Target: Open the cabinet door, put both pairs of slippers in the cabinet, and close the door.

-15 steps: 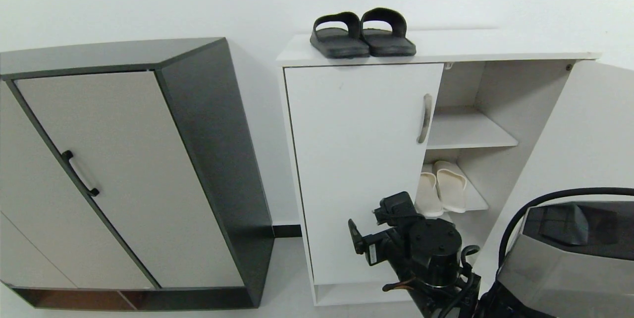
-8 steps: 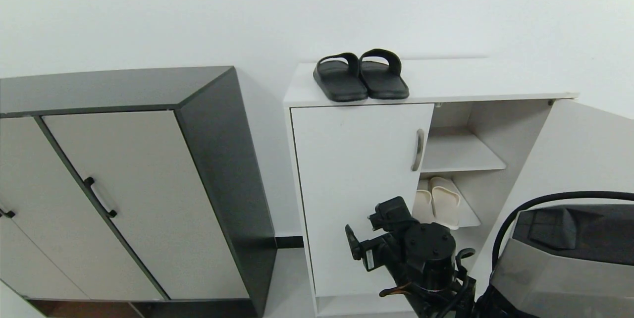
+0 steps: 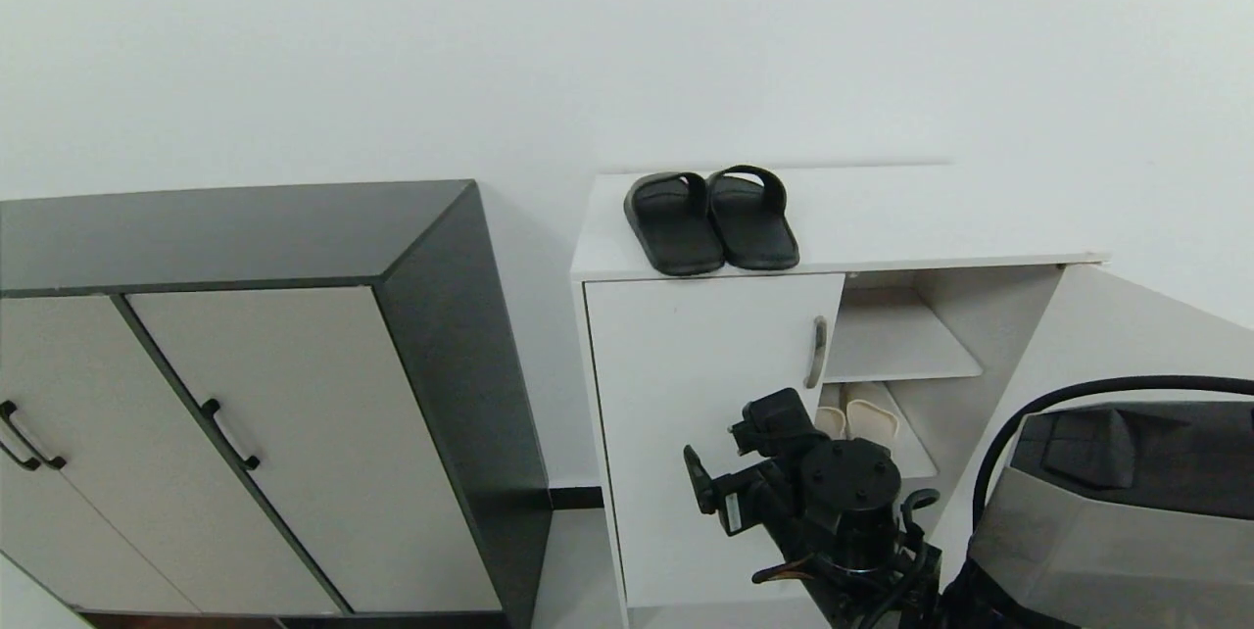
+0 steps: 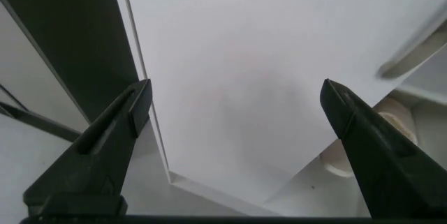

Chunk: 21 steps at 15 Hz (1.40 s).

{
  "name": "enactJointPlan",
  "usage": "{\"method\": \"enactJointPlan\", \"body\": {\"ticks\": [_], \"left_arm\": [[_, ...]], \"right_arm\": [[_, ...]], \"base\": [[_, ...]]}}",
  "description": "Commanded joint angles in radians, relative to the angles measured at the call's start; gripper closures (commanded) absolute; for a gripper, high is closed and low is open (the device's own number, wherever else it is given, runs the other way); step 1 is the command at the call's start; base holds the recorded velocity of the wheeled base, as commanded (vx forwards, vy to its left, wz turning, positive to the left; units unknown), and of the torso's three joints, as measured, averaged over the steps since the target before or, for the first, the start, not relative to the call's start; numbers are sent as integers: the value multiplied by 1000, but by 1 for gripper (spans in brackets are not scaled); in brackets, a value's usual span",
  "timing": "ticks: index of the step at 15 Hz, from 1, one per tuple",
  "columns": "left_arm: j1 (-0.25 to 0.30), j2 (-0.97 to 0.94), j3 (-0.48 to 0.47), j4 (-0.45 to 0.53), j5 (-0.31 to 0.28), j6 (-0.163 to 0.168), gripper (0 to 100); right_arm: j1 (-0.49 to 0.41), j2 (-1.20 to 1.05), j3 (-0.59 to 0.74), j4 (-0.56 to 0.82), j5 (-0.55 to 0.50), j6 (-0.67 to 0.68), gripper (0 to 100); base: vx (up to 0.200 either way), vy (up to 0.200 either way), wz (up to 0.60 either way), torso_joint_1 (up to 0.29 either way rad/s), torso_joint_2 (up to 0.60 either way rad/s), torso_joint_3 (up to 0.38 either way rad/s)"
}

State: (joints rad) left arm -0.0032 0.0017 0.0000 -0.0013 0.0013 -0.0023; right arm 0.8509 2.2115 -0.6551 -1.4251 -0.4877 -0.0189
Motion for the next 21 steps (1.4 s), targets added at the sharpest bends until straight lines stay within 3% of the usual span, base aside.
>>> {"method": "enactJointPlan", "body": {"ticks": [1,13,17,19,21], "left_arm": [[0,0,0,0,0,-1,100],[0,0,0,0,-1,-1,100],[0,0,0,0,-1,1,100],[0,0,0,0,-4,8,100],[0,0,0,0,-15,25,100]], "right_arm": [[-1,4,0,0,0,1,0],[-3,19,9,-5,-2,-6,0],[-12,51,-1,-98,-5,-73,0],[-16,19,-28,-35,-6,-70,0],[-19,-78,-92,161,-6,-6,0]], "base": [[0,0,0,198,-510,-310],[0,0,0,243,-562,-321],[0,0,0,145,-321,-168],[0,0,0,0,0,0],[0,0,0,0,0,0]]}}
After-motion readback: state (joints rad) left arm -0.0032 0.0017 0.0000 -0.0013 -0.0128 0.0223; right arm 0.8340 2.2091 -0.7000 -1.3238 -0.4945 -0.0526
